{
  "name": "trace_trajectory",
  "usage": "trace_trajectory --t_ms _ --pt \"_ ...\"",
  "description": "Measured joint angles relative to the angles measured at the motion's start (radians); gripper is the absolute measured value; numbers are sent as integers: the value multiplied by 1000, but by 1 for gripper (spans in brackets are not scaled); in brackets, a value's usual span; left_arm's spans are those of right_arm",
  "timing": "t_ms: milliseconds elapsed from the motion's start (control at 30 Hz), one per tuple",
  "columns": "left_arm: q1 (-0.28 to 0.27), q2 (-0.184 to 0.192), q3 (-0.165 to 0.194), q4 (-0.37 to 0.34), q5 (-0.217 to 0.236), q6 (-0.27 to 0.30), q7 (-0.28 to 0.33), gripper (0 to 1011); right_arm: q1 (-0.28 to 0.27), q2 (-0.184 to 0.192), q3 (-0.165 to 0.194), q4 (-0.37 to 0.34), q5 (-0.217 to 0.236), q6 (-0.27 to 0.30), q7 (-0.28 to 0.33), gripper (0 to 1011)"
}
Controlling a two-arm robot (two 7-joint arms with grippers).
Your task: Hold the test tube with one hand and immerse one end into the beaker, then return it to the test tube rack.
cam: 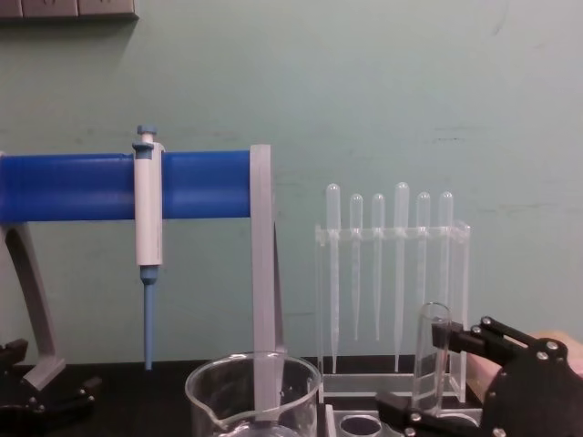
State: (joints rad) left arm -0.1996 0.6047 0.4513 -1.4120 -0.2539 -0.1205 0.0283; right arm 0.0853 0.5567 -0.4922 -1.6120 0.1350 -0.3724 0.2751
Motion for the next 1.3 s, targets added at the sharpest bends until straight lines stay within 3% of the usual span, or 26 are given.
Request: trace_trajectory --t_ms 233,300,733,1033,1300 --pt "0 0 0 0 0 0 0 1000 -19 -12 23 5 11 -4 7 734" --pt "0 0 0 0 0 0 0 1000 -20 -16 26 9 16 -6 13 629" --pt "0 0 0 0 0 0 0 1000 -18 -50 46 20 36 -8 56 237" --pt "0 0 0 0 0 0 0 1000 -35 -58 84 -13 44 1 65 224" --pt "0 0 0 0 0 0 0 1000 -59 -71 146 -66 167 36 97 224"
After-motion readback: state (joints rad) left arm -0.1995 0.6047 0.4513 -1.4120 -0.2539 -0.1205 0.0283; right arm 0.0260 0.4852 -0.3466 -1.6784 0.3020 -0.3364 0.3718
